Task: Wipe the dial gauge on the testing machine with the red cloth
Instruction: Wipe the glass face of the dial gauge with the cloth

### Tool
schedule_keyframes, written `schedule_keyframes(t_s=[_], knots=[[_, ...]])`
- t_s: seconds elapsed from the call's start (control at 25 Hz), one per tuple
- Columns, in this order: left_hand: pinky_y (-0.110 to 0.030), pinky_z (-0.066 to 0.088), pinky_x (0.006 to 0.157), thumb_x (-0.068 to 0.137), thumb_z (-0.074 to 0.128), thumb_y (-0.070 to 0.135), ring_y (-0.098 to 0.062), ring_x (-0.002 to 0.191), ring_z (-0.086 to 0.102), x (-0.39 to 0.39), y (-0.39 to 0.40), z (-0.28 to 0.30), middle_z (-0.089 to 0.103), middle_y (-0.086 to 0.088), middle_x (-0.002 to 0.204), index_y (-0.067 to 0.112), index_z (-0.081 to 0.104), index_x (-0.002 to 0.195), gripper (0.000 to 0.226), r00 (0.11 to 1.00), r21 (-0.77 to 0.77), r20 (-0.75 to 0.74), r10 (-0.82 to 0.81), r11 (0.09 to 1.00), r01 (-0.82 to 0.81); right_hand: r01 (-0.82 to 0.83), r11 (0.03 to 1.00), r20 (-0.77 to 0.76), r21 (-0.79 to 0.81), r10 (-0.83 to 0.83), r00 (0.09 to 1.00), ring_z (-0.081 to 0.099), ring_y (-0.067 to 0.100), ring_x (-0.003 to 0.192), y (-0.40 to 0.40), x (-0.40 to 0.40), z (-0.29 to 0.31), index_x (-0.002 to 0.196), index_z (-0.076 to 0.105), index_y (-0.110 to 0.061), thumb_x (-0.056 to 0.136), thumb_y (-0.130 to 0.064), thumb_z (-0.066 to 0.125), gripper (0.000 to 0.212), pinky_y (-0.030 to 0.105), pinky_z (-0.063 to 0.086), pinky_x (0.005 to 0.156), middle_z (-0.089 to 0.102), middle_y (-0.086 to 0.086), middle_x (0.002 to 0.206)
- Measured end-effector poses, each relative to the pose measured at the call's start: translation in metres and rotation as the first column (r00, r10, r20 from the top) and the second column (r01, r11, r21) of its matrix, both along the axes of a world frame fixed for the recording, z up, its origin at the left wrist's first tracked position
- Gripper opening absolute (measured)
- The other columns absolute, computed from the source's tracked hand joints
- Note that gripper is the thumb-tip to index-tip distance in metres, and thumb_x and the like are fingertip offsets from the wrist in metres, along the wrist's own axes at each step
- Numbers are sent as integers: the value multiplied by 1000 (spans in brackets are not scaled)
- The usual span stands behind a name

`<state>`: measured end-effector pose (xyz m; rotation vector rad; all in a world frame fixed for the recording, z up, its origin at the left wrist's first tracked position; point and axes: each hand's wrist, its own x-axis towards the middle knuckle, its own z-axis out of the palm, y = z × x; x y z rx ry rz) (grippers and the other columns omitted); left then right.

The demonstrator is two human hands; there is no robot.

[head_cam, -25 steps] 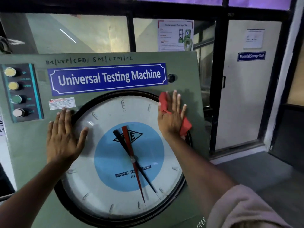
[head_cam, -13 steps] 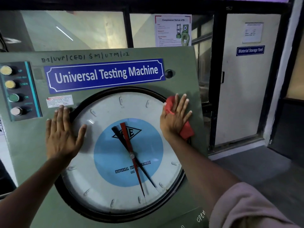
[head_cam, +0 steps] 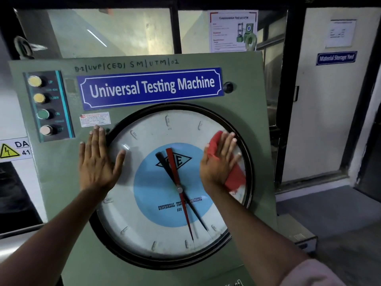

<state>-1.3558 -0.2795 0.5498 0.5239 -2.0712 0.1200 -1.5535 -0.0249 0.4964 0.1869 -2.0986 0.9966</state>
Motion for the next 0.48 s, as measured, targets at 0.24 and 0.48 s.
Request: schedule_keyframes(t_s=[0.24, 0.48], knots=[[-43, 5, 136, 105, 33, 60, -28, 167, 15, 9, -5, 0, 12, -10, 181, 9, 10, 172, 88, 995, 26, 60, -81, 997, 79, -145, 924, -276, 355, 251, 928, 2, 18, 167, -104, 50, 69, 172, 7, -22, 98, -47, 38, 84, 58, 8, 132, 3, 0, 181], [-47, 8, 136, 102, 27, 65, -27, 167, 17, 30, 0, -9, 13, -9, 181, 8, 12, 172, 92, 992, 111, 105, -76, 992, 64, -254, 746, -267, 615, 500, 824, 8, 14, 166, -82, 56, 55, 172, 14, -29, 109, -52, 40, 72, 55, 4, 133, 8, -3, 180]])
